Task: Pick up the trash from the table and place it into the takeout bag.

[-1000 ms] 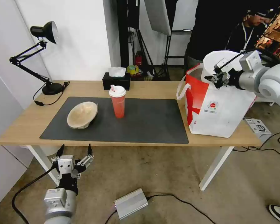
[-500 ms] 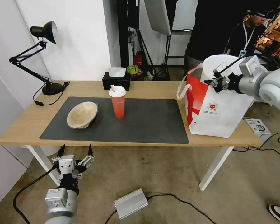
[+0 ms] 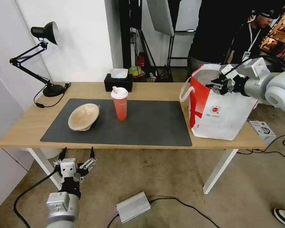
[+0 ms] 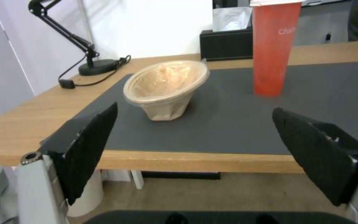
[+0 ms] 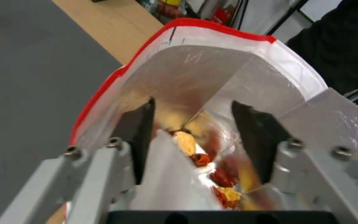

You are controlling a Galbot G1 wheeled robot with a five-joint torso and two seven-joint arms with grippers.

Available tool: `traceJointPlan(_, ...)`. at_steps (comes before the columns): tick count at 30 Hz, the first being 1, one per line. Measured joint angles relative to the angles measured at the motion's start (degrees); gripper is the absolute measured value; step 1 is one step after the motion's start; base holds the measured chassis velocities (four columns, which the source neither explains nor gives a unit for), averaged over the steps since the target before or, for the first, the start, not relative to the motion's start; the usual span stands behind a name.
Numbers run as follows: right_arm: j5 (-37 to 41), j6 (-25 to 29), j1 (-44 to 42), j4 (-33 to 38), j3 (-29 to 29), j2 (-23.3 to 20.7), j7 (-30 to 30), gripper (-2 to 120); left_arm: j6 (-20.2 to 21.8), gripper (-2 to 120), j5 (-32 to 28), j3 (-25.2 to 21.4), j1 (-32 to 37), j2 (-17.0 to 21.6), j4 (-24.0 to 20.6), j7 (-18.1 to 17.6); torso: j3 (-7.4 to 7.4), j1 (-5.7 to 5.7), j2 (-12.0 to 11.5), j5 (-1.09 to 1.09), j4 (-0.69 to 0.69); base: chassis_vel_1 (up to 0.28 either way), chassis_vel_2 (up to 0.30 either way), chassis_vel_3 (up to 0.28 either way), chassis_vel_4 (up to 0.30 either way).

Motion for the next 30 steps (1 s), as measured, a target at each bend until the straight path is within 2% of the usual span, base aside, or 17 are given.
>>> traceJointPlan(1, 0.0, 0.0, 0.0, 0.0, 0.0, 0.0, 0.0, 53, 0.0, 100, 0.0, 0.0, 0.0, 0.0, 0.0, 0.0, 0.00, 0.00, 0.0, 0.00, 0.00, 0.000, 0.000, 0.000, 0.000)
traceJointPlan(4, 0.0, 0.0, 0.1, 0.0, 0.0, -0.1, 0.0, 67, 0.0, 100, 0.2, 0.1, 0.1, -0.1, 0.0, 0.0, 0.00, 0.00, 0.0, 0.00, 0.00, 0.000, 0.000, 0.000, 0.000)
traceJointPlan(5, 0.0, 0.0, 0.1, 0.0, 0.0, -0.1, 0.0, 67, 0.0, 100, 0.2, 0.1, 0.1, -0.1, 0.0, 0.0, 0.00, 0.00, 0.0, 0.00, 0.00, 0.000, 0.000, 0.000, 0.000)
traceJointPlan(9, 0.1, 0.0, 0.3, 0.0, 0.2, -0.1, 0.0, 86, 0.0, 100, 0.2, 0.1, 0.1, -0.1, -0.1, 0.0, 0.00, 0.00, 0.0, 0.00, 0.00, 0.000, 0.000, 0.000, 0.000)
traceJointPlan(11, 0.1, 0.0, 0.3, 0.0, 0.4, 0.0, 0.1, 89, 0.0, 100, 0.2, 0.1, 0.1, 0.0, -0.1, 0.0, 0.00, 0.00, 0.0, 0.00, 0.00, 0.000, 0.000, 0.000, 0.000)
traceJointPlan(20, 4.7, 0.0, 3.8, 0.3, 0.7, 2.1, 5.4, 91, 0.0, 100, 0.2, 0.0, -0.2, 0.2, -0.1, 0.0, 0.00, 0.00, 0.0, 0.00, 0.00, 0.000, 0.000, 0.000, 0.000)
traceJointPlan(26, 12.3, 0.0, 8.0, 1.9, 0.3, 5.6, 12.6, 97, 0.0, 100, 0.1, -0.2, -0.4, 0.2, 0.0, 0.0, 0.00, 0.00, 0.0, -0.01, 0.01, 0.000, 0.000, 0.000, 0.000)
traceJointPlan(30, 14.7, 0.5, 10.0, 3.1, 0.3, 7.5, 15.7, 100, 0.0, 100, 0.1, -0.3, -0.3, 0.2, 0.0, 0.0, 0.00, 0.00, 0.0, -0.01, 0.01, 0.000, 0.000, 0.000, 0.000)
